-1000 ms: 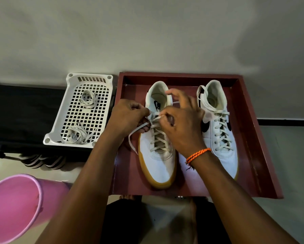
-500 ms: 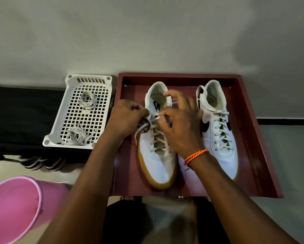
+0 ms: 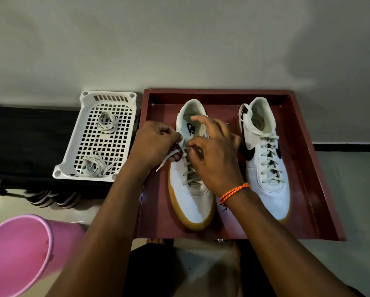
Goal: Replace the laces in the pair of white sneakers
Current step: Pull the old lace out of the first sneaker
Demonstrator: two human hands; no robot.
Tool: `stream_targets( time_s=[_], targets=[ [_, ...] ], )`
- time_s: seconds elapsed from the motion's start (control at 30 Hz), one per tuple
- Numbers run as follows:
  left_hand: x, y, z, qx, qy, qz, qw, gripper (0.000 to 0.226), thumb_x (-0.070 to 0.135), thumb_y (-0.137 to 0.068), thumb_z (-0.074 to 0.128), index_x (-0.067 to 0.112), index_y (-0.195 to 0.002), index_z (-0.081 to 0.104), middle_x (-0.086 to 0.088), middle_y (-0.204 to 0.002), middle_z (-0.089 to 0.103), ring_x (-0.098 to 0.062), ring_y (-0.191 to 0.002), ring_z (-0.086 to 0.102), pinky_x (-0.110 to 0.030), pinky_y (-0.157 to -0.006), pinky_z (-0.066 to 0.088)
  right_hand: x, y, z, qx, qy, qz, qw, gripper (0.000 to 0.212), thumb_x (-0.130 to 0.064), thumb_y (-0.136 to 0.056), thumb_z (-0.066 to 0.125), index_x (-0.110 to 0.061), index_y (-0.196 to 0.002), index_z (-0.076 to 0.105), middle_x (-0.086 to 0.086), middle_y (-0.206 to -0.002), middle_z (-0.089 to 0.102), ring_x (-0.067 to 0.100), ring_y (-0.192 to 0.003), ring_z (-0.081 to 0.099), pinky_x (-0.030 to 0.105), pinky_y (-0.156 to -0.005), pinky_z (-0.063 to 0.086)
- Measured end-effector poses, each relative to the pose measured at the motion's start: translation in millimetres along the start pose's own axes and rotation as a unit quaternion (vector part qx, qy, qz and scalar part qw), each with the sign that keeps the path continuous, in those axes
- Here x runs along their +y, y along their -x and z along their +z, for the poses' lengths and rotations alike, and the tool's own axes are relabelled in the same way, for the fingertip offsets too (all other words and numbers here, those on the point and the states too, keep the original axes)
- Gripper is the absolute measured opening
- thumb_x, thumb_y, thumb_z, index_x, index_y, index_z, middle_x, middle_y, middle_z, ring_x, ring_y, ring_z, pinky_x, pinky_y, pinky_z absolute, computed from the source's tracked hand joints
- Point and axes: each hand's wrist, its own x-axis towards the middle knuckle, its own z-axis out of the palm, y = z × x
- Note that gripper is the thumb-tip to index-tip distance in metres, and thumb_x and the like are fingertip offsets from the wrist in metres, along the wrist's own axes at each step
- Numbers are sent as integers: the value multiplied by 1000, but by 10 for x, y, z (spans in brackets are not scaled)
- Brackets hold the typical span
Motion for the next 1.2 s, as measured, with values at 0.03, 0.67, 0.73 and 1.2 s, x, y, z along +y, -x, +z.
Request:
stream_targets(
  time_s=[0.03, 0.67, 0.73, 1.2],
  targets=[
    [3, 2, 4, 3, -5, 2, 1000, 15, 4, -99, 66, -4, -91, 75, -25, -75, 75, -50, -75, 75, -51, -70, 66, 2, -9, -11, 10, -20, 2, 1000, 9, -27, -90, 70, -28, -82, 73, -17, -151, 47, 13, -136, 39, 40, -95, 28],
    [-8, -26, -14, 21, -65, 11, 998, 14, 6, -97, 65, 1, -86, 73, -15, -71, 77, -32, -66, 77, -39, -65, 64, 165, -160, -335, 301, -255, 182, 901, 12, -7, -95, 58, -4, -85, 65, 6, -63, 68, 15, -45, 67, 32, -41, 49],
    [-6, -21, -13, 32, -82, 19, 996, 14, 8, -95, 65, 3, -84, 73, -12, -69, 76, -31, -66, 77, -45, -69, 66, 179, -173, -399, 337, -283, 180, 879, 14, -9, -102, 54, -3, -93, 63, 5, -74, 71, 19, -45, 67, 31, -40, 48],
    [-22, 9, 30, 135, -271, 117, 946, 6, 33, -93, 64, 28, -90, 63, 11, -81, 67, -13, -77, 64, -36, -67, 51, 334, -40, -163, 75, -4, 168, 983, 17, -12, -91, 58, -11, -91, 75, 9, -80, 71, 28, -73, 67, 41, -67, 57]
  ],
)
